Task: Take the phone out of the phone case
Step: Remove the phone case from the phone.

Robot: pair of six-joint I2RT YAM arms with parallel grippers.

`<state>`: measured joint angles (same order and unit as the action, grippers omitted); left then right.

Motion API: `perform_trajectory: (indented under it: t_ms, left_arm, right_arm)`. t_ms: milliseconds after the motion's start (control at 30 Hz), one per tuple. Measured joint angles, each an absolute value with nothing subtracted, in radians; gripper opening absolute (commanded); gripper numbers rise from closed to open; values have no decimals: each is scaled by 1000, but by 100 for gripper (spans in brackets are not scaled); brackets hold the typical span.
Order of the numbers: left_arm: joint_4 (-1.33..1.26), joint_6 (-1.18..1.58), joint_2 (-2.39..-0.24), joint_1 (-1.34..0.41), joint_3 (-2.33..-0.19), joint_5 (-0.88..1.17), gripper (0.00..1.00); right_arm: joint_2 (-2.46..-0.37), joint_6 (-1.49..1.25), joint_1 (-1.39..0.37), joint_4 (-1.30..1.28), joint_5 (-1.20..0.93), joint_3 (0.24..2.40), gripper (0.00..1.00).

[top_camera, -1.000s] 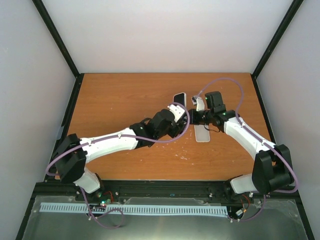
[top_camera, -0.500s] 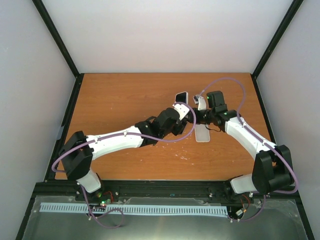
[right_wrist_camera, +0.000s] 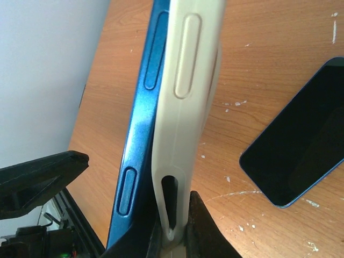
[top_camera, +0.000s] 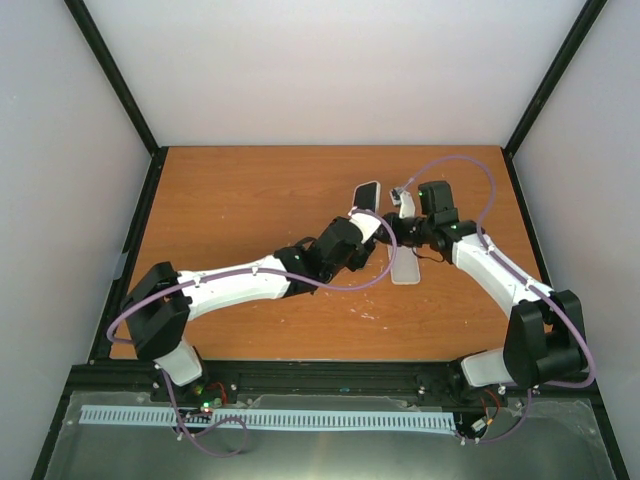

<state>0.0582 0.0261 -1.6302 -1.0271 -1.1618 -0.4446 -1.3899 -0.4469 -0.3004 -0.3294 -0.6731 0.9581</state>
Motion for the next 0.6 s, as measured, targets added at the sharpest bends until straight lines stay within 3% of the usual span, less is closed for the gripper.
perform_trajectory:
  t_ms: [200,433,600]
  left_arm:
    - [-17,-43,-1671,-1039,-1165,-523,58]
    - [-127,-149,-1711,-1062,-1155,-628,38]
    - [-183,-149,-1661,-1065,-1082,-619,33]
  right_arm:
    - [-1393,-447,-284,-316,-665,958,3]
    - [-1394,-447,-276,-303,-666,958,3]
    - [-1394,-445,-289,-301,-706,958,3]
